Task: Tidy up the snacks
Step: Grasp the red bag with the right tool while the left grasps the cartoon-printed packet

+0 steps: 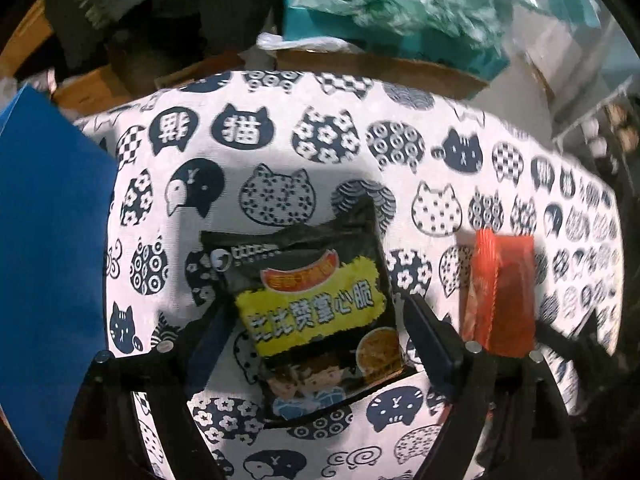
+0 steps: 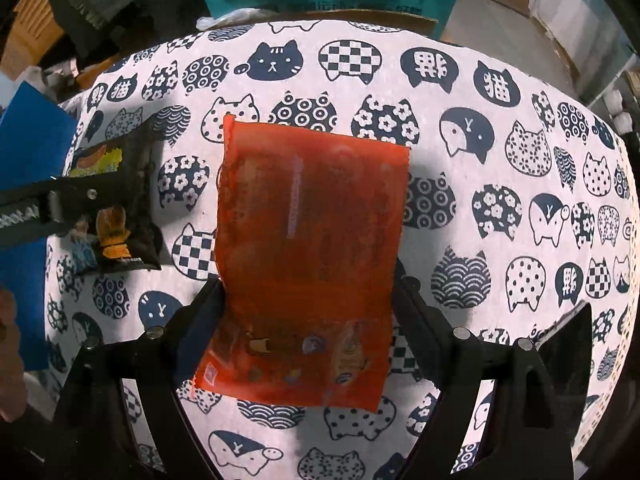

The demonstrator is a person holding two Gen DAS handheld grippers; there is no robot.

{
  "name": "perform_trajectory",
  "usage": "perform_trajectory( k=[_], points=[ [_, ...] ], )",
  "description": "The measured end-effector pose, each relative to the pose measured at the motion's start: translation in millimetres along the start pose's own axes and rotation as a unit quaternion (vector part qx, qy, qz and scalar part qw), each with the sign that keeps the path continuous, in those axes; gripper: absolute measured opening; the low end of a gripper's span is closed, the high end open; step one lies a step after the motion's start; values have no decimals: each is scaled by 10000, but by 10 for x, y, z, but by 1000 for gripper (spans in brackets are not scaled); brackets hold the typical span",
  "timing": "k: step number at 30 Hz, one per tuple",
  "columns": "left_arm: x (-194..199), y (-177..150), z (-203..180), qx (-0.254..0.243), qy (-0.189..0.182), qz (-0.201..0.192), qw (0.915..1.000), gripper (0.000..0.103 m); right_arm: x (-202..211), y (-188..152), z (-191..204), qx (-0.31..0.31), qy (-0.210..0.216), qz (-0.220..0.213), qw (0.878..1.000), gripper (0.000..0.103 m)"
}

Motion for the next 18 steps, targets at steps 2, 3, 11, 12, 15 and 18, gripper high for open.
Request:
perform_trajectory(
  k=[2, 3, 11, 12, 15, 18],
  points=[
    [-8, -27, -32, -221, 141, -21, 9997, 87, 17, -10, 1, -21, 24, -3, 10000, 84],
    [-12, -39, -45, -319, 197, -29, 9993, 87, 10, -69, -11, -31, 34, -3, 10000, 84],
    [-5, -129, -44, -905, 253, -153, 9955, 84, -80, 52, -47, -29, -34, 36, 10000, 84],
    [3, -133, -36, -911, 245, -171, 9954, 81, -81, 41, -57, -40, -32, 34, 10000, 84],
    [53, -130, 28, -876, 236, -273, 9955, 62, -95, 30, -48, -15, -11, 6, 10000, 83],
    [81, -129, 86, -799, 47, -230, 9965, 55, -57, 55, 36, 43, 67, -44, 10000, 66]
  ],
)
Point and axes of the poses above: each gripper's, at about its wrist camera, not at the fingertips, and x roughly against the way its jaws point, z to its left, y to its top, the point moved 4 cm from there along -x, roughly the way its jaws point, and after that the axes turned 13 degrees about x, right-handed, at the moved point
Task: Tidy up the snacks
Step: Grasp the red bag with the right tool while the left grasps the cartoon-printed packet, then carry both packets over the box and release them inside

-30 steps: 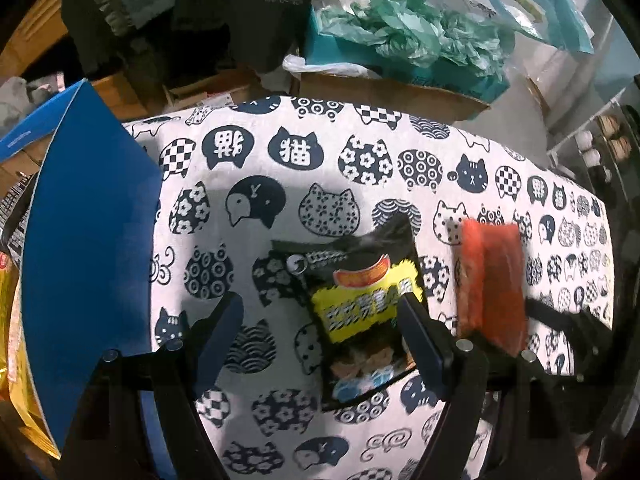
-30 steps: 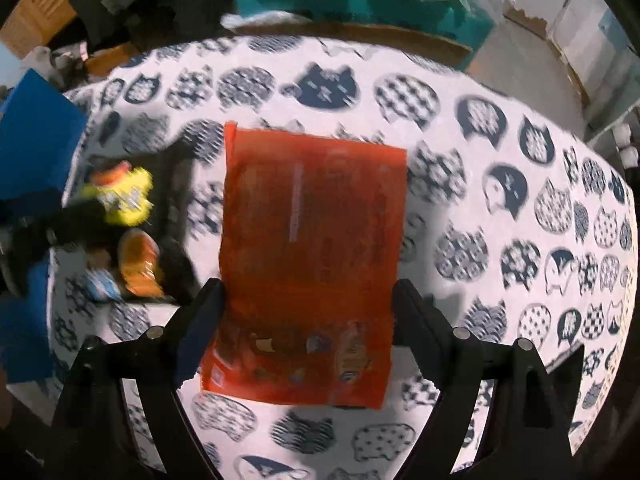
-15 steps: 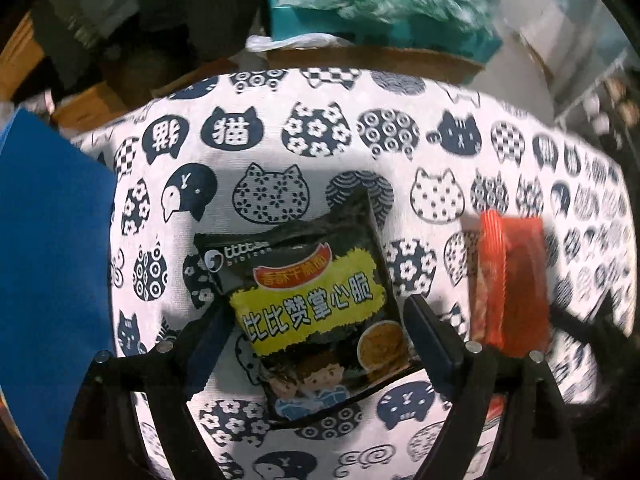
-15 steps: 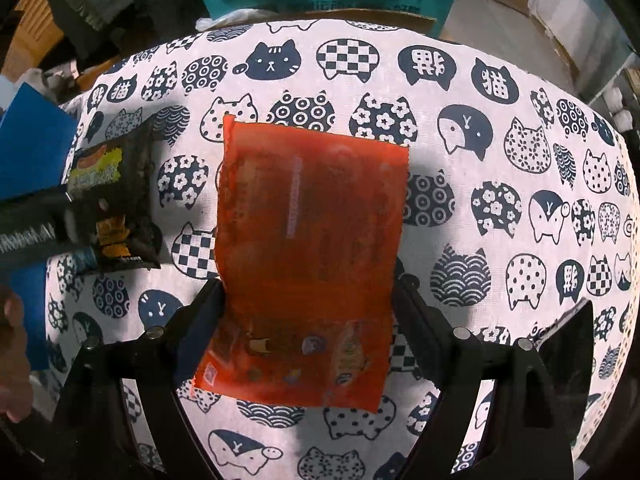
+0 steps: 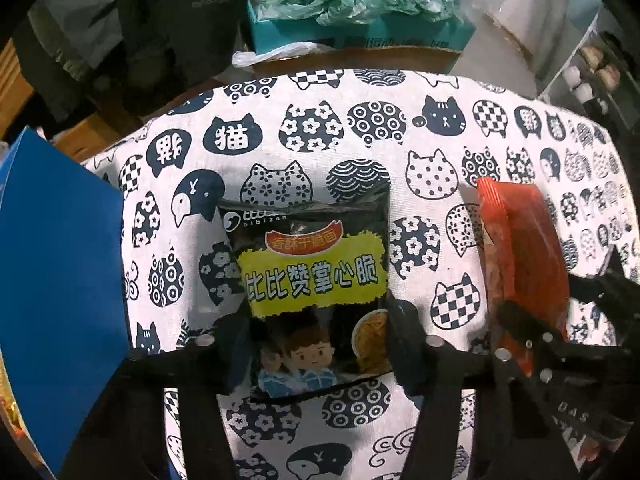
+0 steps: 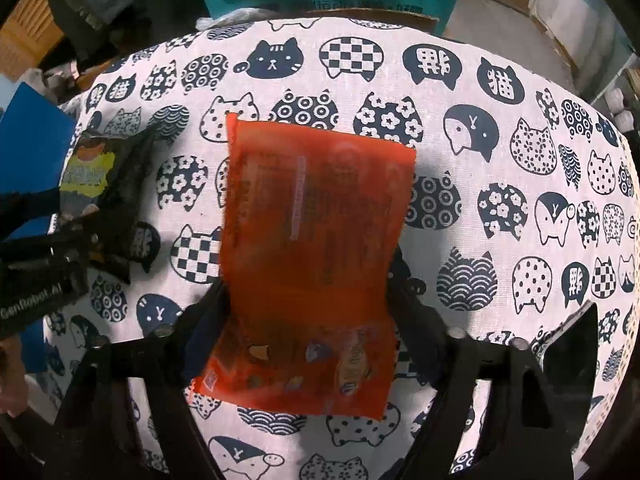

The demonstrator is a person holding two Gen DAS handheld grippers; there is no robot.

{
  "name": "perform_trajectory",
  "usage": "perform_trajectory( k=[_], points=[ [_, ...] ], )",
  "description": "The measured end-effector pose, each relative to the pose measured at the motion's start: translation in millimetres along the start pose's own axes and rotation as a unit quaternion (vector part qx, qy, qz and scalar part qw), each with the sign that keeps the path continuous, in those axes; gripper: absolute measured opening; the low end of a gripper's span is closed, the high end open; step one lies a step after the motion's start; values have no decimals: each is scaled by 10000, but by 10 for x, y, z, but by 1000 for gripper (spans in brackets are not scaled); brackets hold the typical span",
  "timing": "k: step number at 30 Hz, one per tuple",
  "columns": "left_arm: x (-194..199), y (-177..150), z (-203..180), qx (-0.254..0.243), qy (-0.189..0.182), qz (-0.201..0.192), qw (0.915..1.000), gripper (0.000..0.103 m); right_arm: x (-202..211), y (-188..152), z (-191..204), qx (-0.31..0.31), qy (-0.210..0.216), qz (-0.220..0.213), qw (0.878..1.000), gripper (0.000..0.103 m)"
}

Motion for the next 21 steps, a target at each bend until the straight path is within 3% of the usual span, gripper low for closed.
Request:
perform_trajectory(
  k=[2, 6, 21],
  points=[
    [21, -19, 37, 45, -106, 28, 9999, 55, 45, 2, 13, -6, 45, 1, 10000, 50],
    [64, -62, 83, 28, -145, -6, 9999, 55, 110, -24, 71, 46, 1, -13, 10000, 41],
    [705, -264, 219, -161, -326, -446, 9983, 55, 497, -84, 288, 319, -186, -257, 9990, 37]
  ],
)
Point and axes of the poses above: each gripper's, at about its wrist camera, not at the fingertips, and x roughly against the way its jaws point, z to its left, y to its top, the point moved 4 cm from there along -x, roughly the way its jaws point, and after that the axes turned 13 degrees about x, right-handed, at the moved point
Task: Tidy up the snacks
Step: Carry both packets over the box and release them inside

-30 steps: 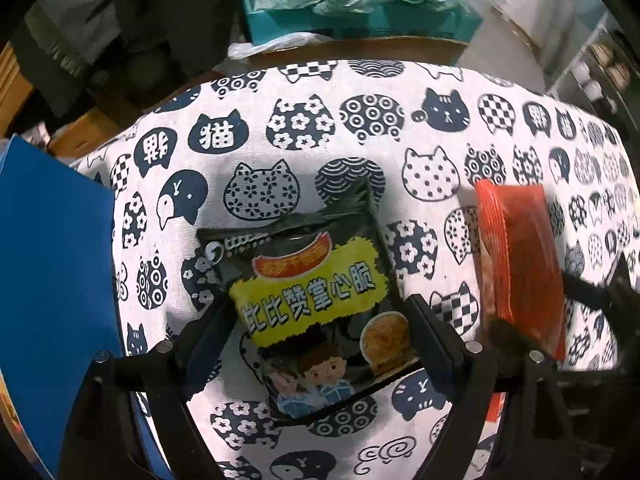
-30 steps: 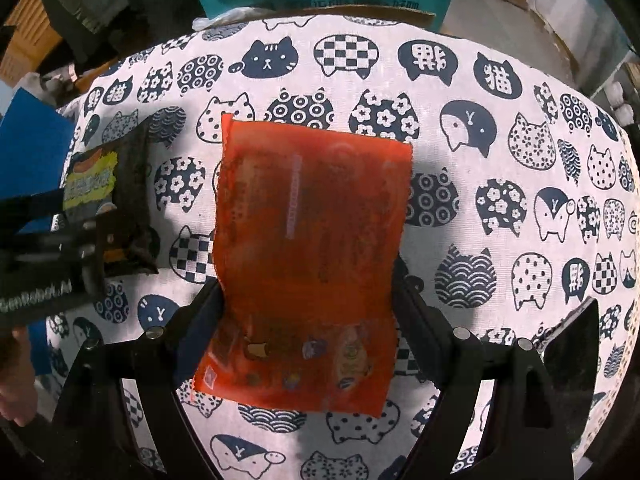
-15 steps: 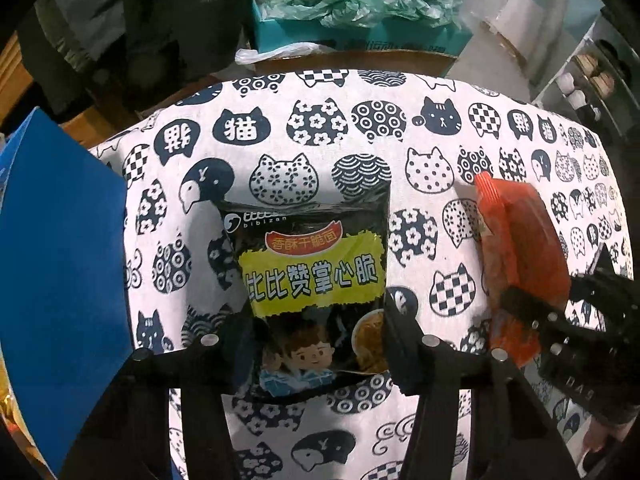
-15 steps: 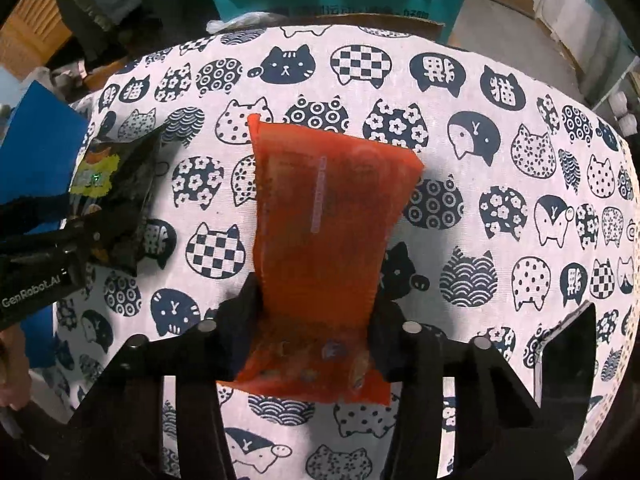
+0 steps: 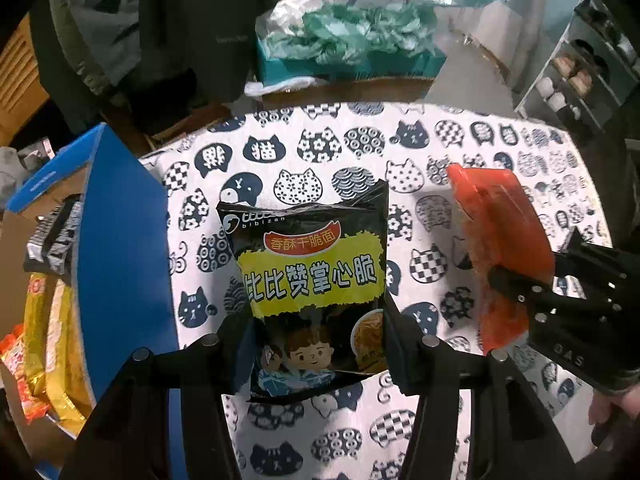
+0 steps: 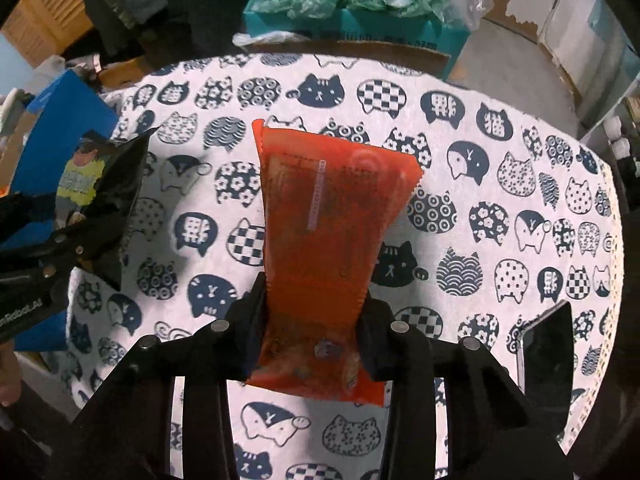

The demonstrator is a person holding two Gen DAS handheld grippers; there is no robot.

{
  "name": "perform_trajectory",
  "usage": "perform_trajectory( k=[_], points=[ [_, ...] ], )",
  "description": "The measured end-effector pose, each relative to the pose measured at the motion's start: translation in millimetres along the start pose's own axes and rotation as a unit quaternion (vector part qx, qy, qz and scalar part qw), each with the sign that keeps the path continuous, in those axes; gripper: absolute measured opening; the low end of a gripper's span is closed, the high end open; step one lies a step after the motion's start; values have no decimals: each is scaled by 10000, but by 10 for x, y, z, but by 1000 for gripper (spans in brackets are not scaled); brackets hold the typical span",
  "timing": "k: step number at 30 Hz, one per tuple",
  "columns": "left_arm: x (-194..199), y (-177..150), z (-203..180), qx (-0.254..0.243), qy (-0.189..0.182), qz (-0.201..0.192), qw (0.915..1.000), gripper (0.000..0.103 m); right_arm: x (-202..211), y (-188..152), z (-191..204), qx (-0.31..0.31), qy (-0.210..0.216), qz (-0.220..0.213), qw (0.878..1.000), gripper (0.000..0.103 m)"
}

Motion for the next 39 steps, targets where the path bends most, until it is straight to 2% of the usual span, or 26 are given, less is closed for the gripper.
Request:
perform_trajectory(
  k=[9, 25, 33, 39],
  points=[
    [449, 9, 113, -95, -30, -450, 9989, 55, 430, 99, 224, 90, -5, -302, 9995, 37],
    [1042, -129, 496, -268, 188, -1051, 9939, 55, 983, 328, 806, 502, 99, -755, 9958, 37],
    [1207, -178, 880, -152, 269, -1205, 9922, 55, 1174, 471, 1142, 674, 241, -1036, 9920, 37],
    [1254, -153, 1270, 177, 349, -1207, 9919, 55, 1203, 640, 1451, 855, 413, -1080, 9896, 37]
  ],
)
Point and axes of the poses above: each gripper's, at about its wrist camera, not at the fingertips, and x roughly against the way its jaws point, z to its left, y to its top, the point moved 4 cm from there along -x, roughly the way its jaws point, and after that the axes turned 13 degrees about x, right-handed, at the moved point
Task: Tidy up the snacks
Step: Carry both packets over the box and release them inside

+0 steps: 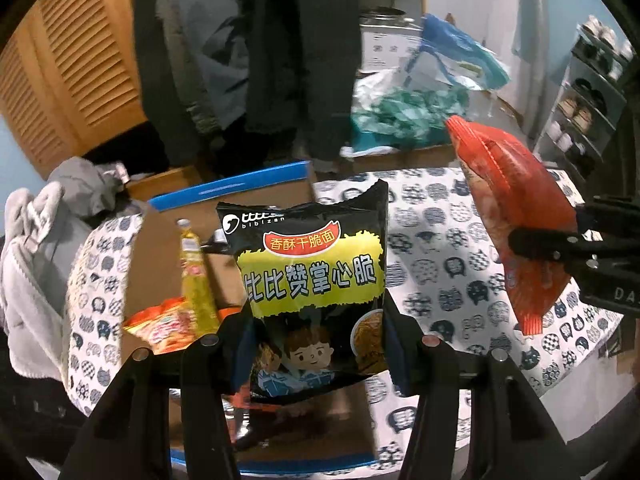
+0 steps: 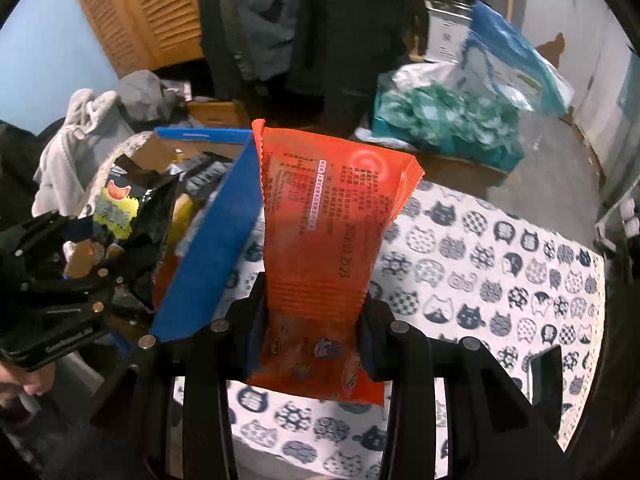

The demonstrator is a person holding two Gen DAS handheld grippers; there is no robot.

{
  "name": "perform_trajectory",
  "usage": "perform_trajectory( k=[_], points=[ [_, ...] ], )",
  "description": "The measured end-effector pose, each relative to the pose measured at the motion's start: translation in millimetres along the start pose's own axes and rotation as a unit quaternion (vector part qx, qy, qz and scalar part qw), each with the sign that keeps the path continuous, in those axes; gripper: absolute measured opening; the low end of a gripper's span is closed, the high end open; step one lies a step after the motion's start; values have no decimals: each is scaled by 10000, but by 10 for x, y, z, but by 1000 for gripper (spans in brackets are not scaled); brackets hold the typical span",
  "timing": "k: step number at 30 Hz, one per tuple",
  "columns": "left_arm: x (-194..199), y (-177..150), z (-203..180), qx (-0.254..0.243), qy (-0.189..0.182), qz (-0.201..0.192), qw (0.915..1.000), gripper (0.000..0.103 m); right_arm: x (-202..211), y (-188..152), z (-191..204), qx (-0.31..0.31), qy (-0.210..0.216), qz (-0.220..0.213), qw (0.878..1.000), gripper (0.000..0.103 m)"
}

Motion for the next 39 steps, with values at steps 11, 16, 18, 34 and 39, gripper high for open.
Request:
perform_trajectory(
  k=[11, 16, 18, 34, 39],
  points=[
    [29, 84, 715, 570, 216, -34, 9981, 55, -238, 373, 518, 309, 303, 80, 9990, 37],
    [-16, 62, 927, 670, 409, -32, 9969, 55, -381, 512, 719, 413, 468, 157, 9979, 37],
    [-54, 43, 1007, 762, 435, 33, 9961, 55, -439, 558, 794, 452, 524, 193, 9974, 37],
    [-150, -54, 1363, 1246, 662, 228, 9897, 75, -842, 777, 1309, 662, 976, 487, 9918, 38],
    [-62, -97, 1435, 1253, 826, 133, 9886, 78, -892, 818, 1415, 766, 1050, 486, 9903, 48]
  ],
)
Point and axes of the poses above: each gripper's, at about its wrist camera, not at the fingertips, and x roughly against the way its jaws point, z to its left, y to its top, the point moved 4 cm from there along -x, roughly the way its jaws point, and after that the axes turned 13 degrees about x, right-handed, at the moved point
